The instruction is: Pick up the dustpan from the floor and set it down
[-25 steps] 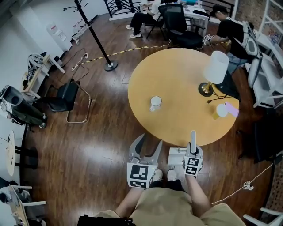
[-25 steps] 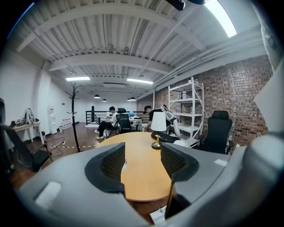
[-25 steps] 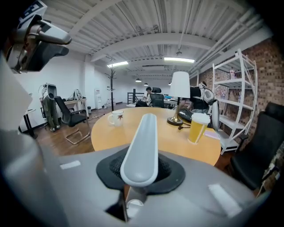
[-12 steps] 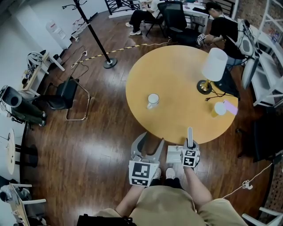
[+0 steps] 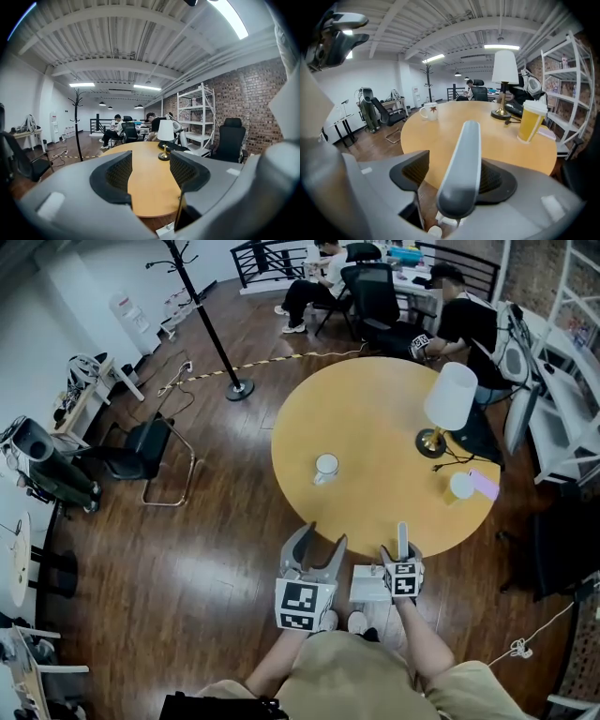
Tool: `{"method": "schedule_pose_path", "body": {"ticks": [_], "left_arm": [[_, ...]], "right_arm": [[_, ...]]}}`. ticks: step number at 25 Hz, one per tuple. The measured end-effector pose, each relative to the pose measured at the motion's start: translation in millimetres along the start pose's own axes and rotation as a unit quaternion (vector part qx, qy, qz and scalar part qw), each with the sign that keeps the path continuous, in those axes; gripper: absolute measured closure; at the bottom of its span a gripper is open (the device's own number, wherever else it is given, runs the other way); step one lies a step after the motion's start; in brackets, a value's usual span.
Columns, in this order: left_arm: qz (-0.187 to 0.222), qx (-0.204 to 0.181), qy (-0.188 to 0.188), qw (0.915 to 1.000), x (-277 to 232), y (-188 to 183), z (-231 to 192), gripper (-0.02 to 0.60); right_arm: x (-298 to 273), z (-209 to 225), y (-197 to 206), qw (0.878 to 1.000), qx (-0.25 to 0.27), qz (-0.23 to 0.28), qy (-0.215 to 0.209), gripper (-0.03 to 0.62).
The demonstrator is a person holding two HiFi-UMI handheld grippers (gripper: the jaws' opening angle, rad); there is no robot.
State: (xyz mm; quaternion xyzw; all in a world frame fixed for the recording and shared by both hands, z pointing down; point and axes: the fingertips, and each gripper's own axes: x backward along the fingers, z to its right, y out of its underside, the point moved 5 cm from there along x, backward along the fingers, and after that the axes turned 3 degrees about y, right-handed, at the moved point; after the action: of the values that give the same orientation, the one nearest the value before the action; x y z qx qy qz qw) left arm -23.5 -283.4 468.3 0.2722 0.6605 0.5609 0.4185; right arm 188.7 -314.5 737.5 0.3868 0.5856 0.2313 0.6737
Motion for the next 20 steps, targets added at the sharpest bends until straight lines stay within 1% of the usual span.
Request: {"method": "schedule_pose_path", "body": {"ticks": [2,5,7,9,11,15,18,20], "left_arm": [[0.004,0.001,-0.002,1.0000,1,1,-2,0.348],[0.011,0.001,-0.002,0.9999,2,-3,-1,0.348],[0.020,0.000,0.000,0.9998,3,-8,1,0.348],[0.031,-0.002,0.001,0.9995,4,-11,4,0.348],[0.042,-0.004,0.002,0.9991,5,-14,5,0.348],[0.065,-0.005,0.004,0.9979,8,-24,6,0.348],[0.084,-0.011,0.000,0.9964,11,-31,4,0.347],[0.094,-0.013,-0.006,0.9955,14,-37,-1,0.347]], "right_arm": [[7,5,-2,1.000,-0.002,0.009,0.008,0.290],[26,17,-10,0.999,-0.026,0.035,0.021,0.237],[47,25,-23,0.997,-0.037,0.065,0.028,0.217],[71,28,-43,0.993,-0.043,0.107,0.032,0.217],[97,29,-69,0.986,-0.047,0.155,0.033,0.217],[147,23,-131,0.967,-0.038,0.247,0.045,0.217],[174,15,-169,0.955,-0.034,0.288,0.066,0.217],[187,5,-191,0.948,-0.034,0.310,0.060,0.217]]}}
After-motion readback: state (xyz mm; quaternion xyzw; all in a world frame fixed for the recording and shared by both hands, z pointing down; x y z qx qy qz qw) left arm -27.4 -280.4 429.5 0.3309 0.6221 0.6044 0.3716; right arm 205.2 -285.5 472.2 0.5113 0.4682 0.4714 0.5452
